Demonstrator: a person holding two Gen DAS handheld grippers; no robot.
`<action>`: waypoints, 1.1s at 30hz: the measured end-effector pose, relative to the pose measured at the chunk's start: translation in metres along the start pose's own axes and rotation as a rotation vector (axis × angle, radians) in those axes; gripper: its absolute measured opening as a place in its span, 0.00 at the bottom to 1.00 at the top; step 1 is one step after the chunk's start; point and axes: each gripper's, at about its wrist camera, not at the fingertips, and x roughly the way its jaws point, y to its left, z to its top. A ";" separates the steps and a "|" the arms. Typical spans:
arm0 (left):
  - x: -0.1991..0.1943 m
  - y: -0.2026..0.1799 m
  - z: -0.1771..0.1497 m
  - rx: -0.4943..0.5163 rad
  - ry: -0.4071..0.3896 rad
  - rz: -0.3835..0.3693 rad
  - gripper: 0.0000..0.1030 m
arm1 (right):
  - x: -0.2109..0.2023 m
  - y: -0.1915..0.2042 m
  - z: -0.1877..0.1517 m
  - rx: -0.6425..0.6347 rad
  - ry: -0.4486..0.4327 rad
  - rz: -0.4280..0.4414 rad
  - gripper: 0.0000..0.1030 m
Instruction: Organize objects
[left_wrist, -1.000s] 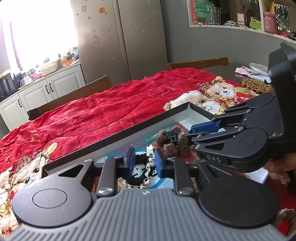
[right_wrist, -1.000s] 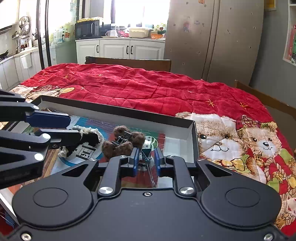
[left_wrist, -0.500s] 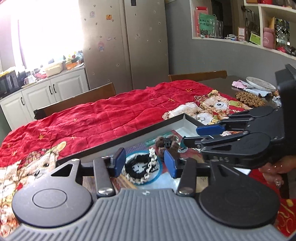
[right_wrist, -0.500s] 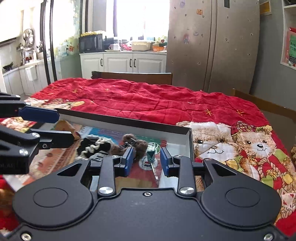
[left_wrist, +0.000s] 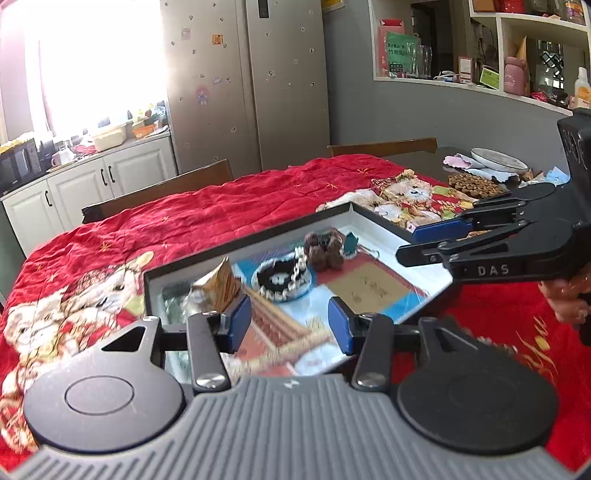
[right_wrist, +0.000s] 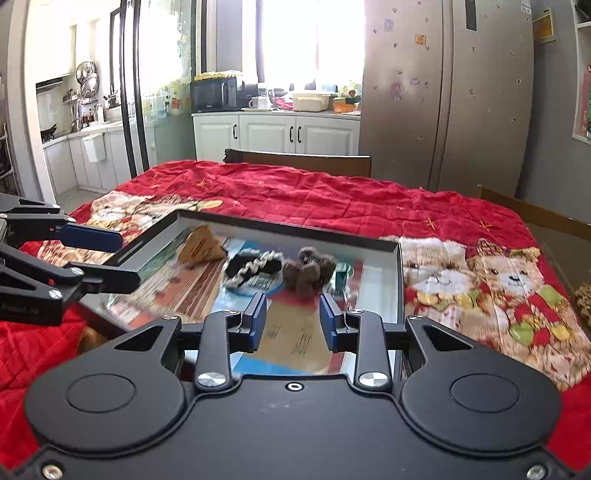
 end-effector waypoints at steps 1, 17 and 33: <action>-0.005 0.000 -0.003 -0.001 0.000 -0.002 0.60 | -0.004 0.001 -0.002 -0.001 0.002 -0.002 0.29; -0.048 -0.010 -0.053 -0.034 0.041 -0.042 0.60 | -0.046 0.005 -0.057 0.008 0.057 -0.020 0.29; -0.046 -0.020 -0.085 -0.071 0.106 -0.120 0.60 | -0.056 0.009 -0.090 0.032 0.067 -0.022 0.29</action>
